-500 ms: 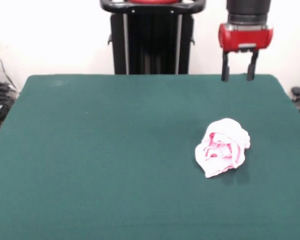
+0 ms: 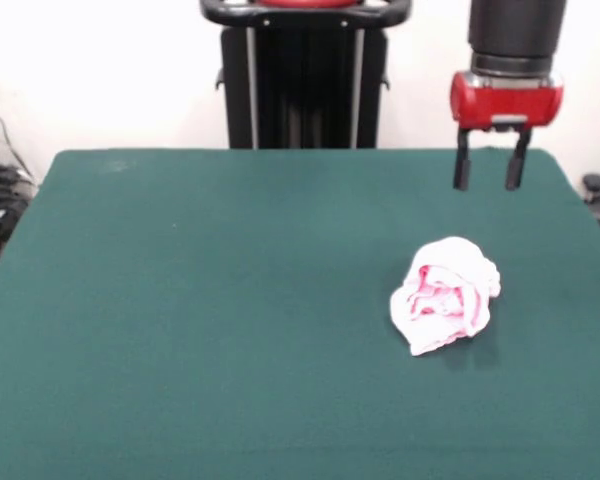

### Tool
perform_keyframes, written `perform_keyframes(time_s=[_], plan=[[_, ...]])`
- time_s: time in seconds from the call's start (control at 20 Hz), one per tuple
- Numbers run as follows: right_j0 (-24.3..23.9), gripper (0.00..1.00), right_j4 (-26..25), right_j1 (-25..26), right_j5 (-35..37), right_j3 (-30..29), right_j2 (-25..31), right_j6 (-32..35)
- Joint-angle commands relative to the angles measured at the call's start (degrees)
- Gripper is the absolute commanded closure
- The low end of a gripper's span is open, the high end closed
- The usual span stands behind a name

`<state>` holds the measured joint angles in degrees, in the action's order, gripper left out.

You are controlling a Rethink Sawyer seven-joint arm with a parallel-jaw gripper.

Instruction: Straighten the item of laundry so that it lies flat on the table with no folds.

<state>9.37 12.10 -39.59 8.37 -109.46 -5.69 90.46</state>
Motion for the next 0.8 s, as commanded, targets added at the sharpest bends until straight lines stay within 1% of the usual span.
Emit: perform_keyframes(time_s=[0.05, 0.15, 0.3, 0.4, 0.55, 0.7, 0.75, 0.8], plan=[[8.93, 0.00, 6.92, 9.11, 5.57, 16.94, -11.74, 15.62], [12.13, 0.00, 10.62, 11.77, 3.25, 18.37, -15.95, 18.58], [14.65, 0.00, 15.12, 15.37, 1.45, 19.72, -17.84, 20.89], [17.42, 0.00, 18.33, 17.81, 2.04, 20.19, -20.59, 22.86], [20.10, 0.00, 20.93, 21.55, 5.00, 21.70, -23.99, 23.69], [21.11, 0.00, 21.81, 23.86, 7.80, 22.05, -24.83, 24.27], [21.58, 0.00, 22.61, 24.53, 6.95, 21.54, -24.96, 24.93], [21.31, 0.00, 23.01, 24.68, 5.96, 20.74, -23.50, 25.23]])
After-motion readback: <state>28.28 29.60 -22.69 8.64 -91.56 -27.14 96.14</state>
